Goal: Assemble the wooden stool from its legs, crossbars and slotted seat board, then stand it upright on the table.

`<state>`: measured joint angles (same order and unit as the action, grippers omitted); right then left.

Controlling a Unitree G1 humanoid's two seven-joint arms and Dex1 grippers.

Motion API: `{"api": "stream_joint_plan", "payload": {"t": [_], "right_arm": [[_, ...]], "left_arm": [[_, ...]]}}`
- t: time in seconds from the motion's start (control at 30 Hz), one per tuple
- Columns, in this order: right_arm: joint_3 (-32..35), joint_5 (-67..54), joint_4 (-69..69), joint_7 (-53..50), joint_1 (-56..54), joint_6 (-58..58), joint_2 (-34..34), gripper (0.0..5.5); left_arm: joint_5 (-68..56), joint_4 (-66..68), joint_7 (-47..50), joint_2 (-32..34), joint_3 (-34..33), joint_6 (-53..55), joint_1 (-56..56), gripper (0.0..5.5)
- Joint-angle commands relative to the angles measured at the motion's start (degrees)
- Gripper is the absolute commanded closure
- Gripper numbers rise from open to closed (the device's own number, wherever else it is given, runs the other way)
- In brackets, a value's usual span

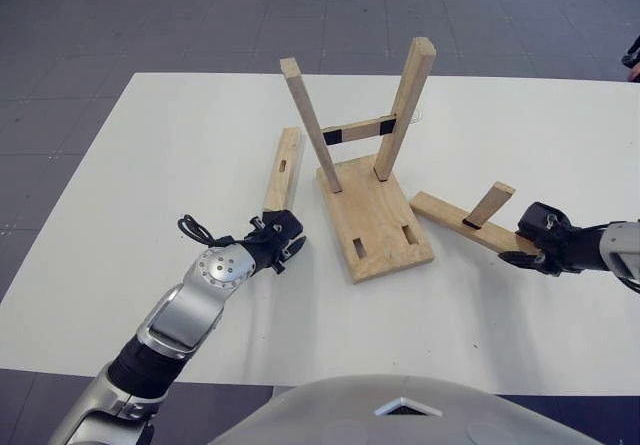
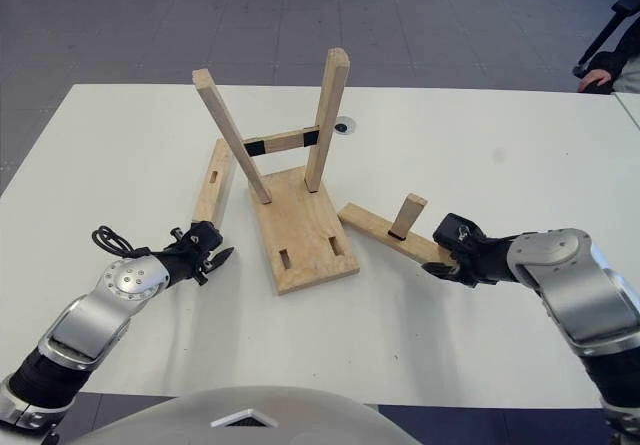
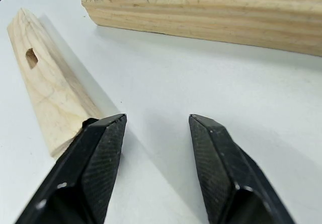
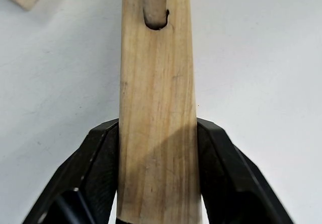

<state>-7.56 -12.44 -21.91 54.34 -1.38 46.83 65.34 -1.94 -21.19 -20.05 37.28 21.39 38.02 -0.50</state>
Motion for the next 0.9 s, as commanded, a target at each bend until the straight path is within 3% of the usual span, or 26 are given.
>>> {"api": "stream_joint_plan", "payload": {"t": [0.03, 0.23, 0.4, 0.57, 0.63, 0.7, 0.8, 0.9], "right_arm": [[-1.88, 0.06, -1.02, 6.53, -2.28, -4.36, 3.34, 3.46], [-2.6, 0.61, -1.2, 5.85, -4.7, -3.41, 0.51, 3.46], [0.01, 4.63, 12.43, 0.54, -12.38, -4.42, -1.48, 3.46], [10.46, 1.59, 14.48, -18.08, -27.98, 3.14, -19.94, 3.47], [17.43, -3.6, 12.37, -23.45, -33.2, 6.95, -27.91, 3.47], [24.36, -9.16, 11.55, -26.37, -38.76, 9.17, -32.04, 3.47], [32.65, -15.98, 13.05, -28.37, -46.23, 11.47, -32.79, 3.47], [39.18, -26.95, 16.63, -28.72, -53.92, 17.88, -35.54, 3.47]], "left_arm": [[1.65, 7.46, 0.05, -2.58, -0.44, -2.13, 0.02, 3.19], [1.94, 9.63, -0.32, -4.88, -3.38, -3.51, 1.02, 3.19], [2.33, 8.78, -0.69, -5.76, -4.05, -3.01, 1.37, 3.19], [2.38, 8.01, -0.59, -7.22, -5.6, -3.55, 2.68, 3.19], [-0.42, 4.41, -2.48, -5.88, -10.36, -1.29, 3.55, 3.19], [-6.82, -0.89, -7.34, -2.27, -19.65, 3.05, 3.96, 3.19], [-19.46, -1.83, -17.0, 5.68, -38.04, 9.21, 7.33, 3.19], [-41.74, 0.07, -23.17, 6.59, -50.51, 17.15, 19.93, 3.0]]}}
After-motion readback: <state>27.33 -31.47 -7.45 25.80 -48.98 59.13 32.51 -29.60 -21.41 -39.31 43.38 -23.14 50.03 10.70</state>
